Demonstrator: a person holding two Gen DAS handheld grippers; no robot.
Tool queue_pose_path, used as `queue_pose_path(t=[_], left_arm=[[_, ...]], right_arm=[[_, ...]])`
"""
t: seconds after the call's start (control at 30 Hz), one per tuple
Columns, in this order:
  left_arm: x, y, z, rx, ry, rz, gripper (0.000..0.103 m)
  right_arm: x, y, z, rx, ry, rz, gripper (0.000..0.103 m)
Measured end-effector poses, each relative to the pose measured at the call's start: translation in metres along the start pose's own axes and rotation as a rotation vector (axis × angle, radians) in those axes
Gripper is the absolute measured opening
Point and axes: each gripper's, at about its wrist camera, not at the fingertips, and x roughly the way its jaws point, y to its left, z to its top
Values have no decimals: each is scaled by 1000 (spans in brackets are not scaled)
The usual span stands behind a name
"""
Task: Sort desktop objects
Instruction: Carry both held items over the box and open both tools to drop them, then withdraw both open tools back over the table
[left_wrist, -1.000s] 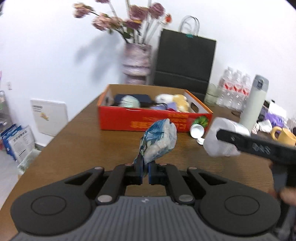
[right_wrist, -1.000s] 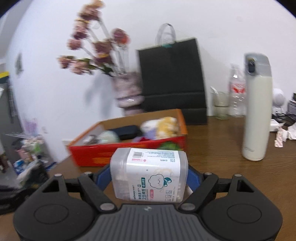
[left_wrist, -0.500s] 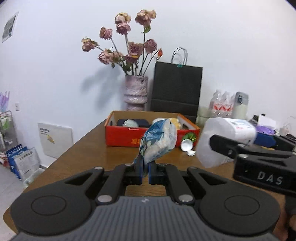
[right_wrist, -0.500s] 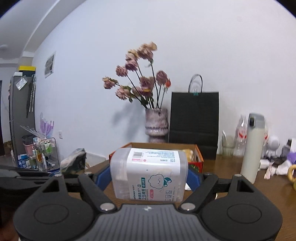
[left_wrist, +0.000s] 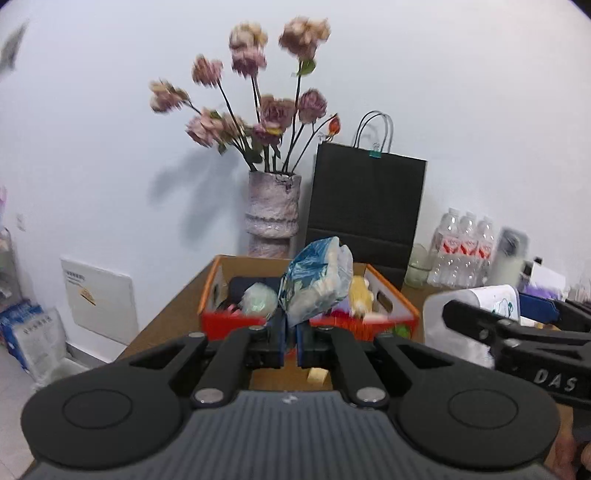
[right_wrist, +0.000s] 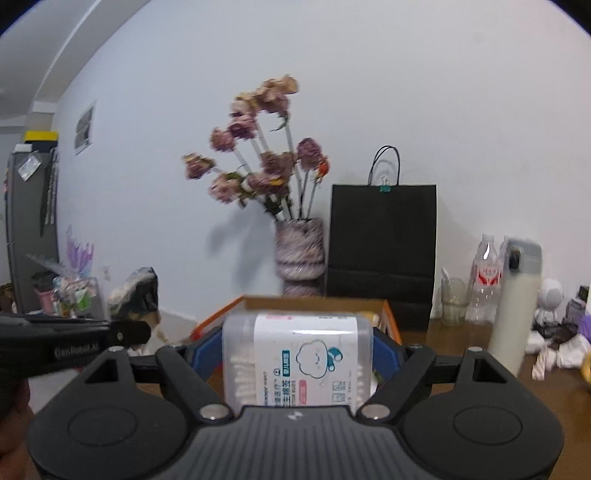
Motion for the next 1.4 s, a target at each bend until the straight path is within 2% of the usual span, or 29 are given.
queue_pose_path(t=[0.1, 0.17, 0.23, 0.3, 0.33, 0.37, 0.43, 0.5, 0.57, 0.67, 0.73, 0.83, 0.93, 1.1, 1.2, 1.3, 1.4], left_arm=[[58, 3, 46, -10, 68, -41, 6], [95, -1, 71, 30, 114, -71, 6], [135, -6, 92, 65, 203, -133, 11], [169, -8, 108, 82, 243, -111, 48], [180, -9, 112, 115, 236, -85, 80], [188, -9, 114, 150, 220, -56, 88], [198, -9, 114, 205, 243, -21, 86], [200, -3, 112, 194, 287, -27, 87], [200, 2, 108, 206, 318, -31, 95], [202, 5, 100, 224, 338, 41, 96], [206, 8, 95, 210, 395, 83, 96], [202, 13, 91, 190, 459, 87, 97], [185, 8, 91, 214, 427, 75, 103], [165, -1, 92, 224, 445, 95, 103], [148, -3, 94, 220, 406, 82, 103], [128, -1, 89, 208, 335, 96, 103], [103, 2, 77, 156, 220, 138, 103]], right_arm=[[58, -26, 47, 49, 50, 38, 81], [102, -37, 75, 39, 101, 39, 81], [156, -46, 101, 47, 211, 45, 81], [209, -54, 120, 79, 348, 57, 81], [232, -60, 128, 96, 387, 79, 81], [245, -65, 134, 113, 397, 90, 81], [266, -81, 143, 162, 457, 71, 83], [273, -91, 146, 177, 483, 35, 83], [271, -92, 143, 145, 513, 19, 86], [269, -90, 132, 124, 572, 6, 86], [265, -90, 122, 121, 618, -8, 86], [257, -85, 114, 97, 669, -14, 87], [246, -76, 108, 61, 698, -25, 87], [231, -67, 101, 41, 704, -9, 88], [221, -63, 99, 44, 699, -2, 88], [200, -56, 96, 50, 637, 30, 88], [167, -46, 83, 9, 469, 54, 88]])
